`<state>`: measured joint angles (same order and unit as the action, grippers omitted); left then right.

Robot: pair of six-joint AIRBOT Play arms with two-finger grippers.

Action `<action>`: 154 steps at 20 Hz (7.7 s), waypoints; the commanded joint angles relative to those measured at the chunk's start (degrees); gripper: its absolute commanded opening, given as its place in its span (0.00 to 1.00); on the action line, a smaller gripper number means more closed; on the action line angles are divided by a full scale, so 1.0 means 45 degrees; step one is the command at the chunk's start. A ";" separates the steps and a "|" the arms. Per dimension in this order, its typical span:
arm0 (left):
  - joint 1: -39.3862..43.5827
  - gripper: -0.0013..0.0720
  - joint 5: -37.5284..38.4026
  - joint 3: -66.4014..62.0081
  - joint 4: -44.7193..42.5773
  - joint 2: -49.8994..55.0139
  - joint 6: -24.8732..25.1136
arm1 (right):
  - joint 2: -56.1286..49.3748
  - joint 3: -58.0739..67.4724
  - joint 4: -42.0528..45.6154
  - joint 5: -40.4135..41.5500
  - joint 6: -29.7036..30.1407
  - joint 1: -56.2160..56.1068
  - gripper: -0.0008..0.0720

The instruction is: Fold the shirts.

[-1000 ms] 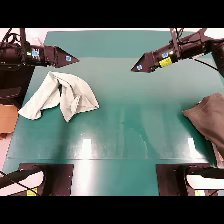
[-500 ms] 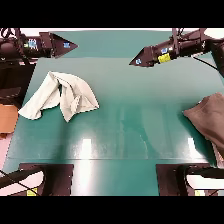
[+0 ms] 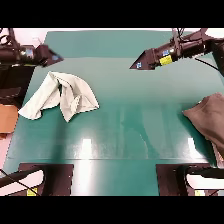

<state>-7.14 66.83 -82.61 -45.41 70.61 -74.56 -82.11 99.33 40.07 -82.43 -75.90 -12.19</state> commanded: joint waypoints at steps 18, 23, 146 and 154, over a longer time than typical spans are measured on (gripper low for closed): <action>0.2050 0.69 0.1214 0.2953 -1.0525 0.1690 0.4065 | -0.0015 -0.0010 0.1171 0.0073 -0.0019 0.0335 0.30; 0.2050 0.91 -0.1792 0.4687 -1.1642 0.1719 0.3925 | -0.0015 -0.0010 0.1452 -0.0034 -0.0019 0.0335 0.30; 0.5095 0.05 -0.4260 0.6110 -0.9457 -0.2676 0.4347 | 0.0350 -0.5872 0.4099 0.2511 -0.2205 0.2890 0.03; 0.5095 0.05 -0.4949 0.6994 -0.7616 0.0165 0.4337 | -0.1860 -0.6008 0.3376 0.2438 -0.0947 0.3842 0.93</action>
<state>15.75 45.82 -52.29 -82.21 68.14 -54.98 -88.62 72.38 57.14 -71.44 -82.76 3.86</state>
